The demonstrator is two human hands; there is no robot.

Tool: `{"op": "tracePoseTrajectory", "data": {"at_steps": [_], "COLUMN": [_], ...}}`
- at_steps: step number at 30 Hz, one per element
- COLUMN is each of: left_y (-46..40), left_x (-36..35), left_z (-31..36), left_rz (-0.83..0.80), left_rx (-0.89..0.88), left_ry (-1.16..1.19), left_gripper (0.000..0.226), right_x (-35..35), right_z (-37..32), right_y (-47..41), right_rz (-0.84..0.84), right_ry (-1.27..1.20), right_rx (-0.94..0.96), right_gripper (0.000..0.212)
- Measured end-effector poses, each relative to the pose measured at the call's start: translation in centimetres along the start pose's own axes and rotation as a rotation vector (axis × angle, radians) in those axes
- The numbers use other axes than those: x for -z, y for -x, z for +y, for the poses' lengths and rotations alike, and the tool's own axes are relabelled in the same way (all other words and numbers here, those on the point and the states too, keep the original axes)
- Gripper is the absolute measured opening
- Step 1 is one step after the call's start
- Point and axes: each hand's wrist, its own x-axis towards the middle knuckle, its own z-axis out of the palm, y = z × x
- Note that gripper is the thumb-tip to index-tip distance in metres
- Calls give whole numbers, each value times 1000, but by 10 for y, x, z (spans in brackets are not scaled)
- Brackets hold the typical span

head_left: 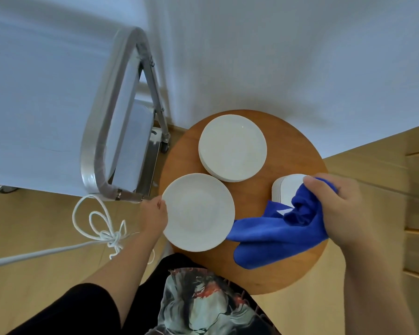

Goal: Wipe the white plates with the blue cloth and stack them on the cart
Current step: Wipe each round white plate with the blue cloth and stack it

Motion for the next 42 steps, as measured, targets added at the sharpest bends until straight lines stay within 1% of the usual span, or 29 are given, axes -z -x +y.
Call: {"op": "tracePoseTrajectory", "data": {"at_steps": [5, 7, 9, 10, 12, 14, 15, 17, 18, 20, 22, 24, 26, 27, 29, 31, 32, 33, 34, 35, 36, 37, 38, 39, 41, 42], "left_y": [-9, -14, -20, -24, -31, -40, -46, -57, -62, -73, -84, -92, -97, -100, -104, -105, -103, -99, -92, -81, -70, -61, -53, -47, -41, -39], "left_x": [3, 2, 0, -2, -6, -10, -12, -16, -18, -22, -25, -29, -33, -34, -34, -31, -31, -32, -34, -37, -41, -45, -48, -49, -48, -44], "left_z": [11, 20, 38, 49, 72, 94, 103, 117, 123, 130, 133, 135, 140, 142, 145, 151, 155, 159, 163, 167, 170, 172, 174, 176, 182, 186], "left_rz": [-49, -47, -19, -12, -39, -106, -142, -193, -211, -240, -269, -289, -273, -251, -201, -170, -205, -294, -456, -655, -830, -937, -976, -974, -973, -979], "left_rx": [79, 55, -6, -42, -115, -141, -141, -135, -126, -105, -86, -83, -92, -91, -75, -124, -184, -262, -349, -434, -504, -556, -604, -633, -623, -603], "left_ry": [-127, -171, -198, -187, -91, 13, 26, -22, -56, -110, -151, -170, -165, -157, -163, -225, -240, -206, -146, -88, -66, -87, -107, -101, 0, 36], "left_gripper": [31, 33, 35, 36, 33, 27, 24, 27, 32, 41, 44, 45, 44, 44, 44, 40, 35, 28, 25, 40, 64, 80, 85, 80, 55, 44], "right_x": [19, 29, 34, 33, 21, 5, -3, -17, -22, -36, -51, -63, -69, -71, -70, -67, -65, -62, -59, -55, -50, -45, -39, -30, -7, 6], "right_z": [-21, -31, -36, -35, -24, -6, 5, 28, 39, 57, 69, 78, 82, 82, 81, 74, 70, 65, 60, 54, 50, 45, 41, 38, 35, 36], "right_y": [-3, -5, -9, -12, -21, -30, -34, -42, -44, -46, -49, -54, -63, -68, -79, -92, -99, -104, -108, -110, -111, -109, -107, -103, -95, -91], "right_rz": [58, 83, 104, 114, 112, 74, 69, 123, 163, 192, 162, 129, 121, 131, 163, 206, 230, 249, 264, 271, 272, 271, 273, 282, 315, 333], "right_ry": [-80, -114, -103, -64, 47, 218, 322, 508, 554, 550, 485, 411, 352, 310, 218, 121, 71, 19, -27, -72, -125, -209, -331, -468, -695, -765], "right_rx": [15, 19, 31, 33, -15, -97, -130, -190, -214, -242, -283, -322, -326, -317, -294, -269, -254, -238, -219, -204, -200, -213, -245, -277, -327, -361], "right_gripper": [42, 43, 42, 41, 41, 42, 41, 37, 35, 26, 20, 34, 52, 57, 59, 50, 43, 37, 32, 27, 24, 22, 19, 16, 10, 8]}}
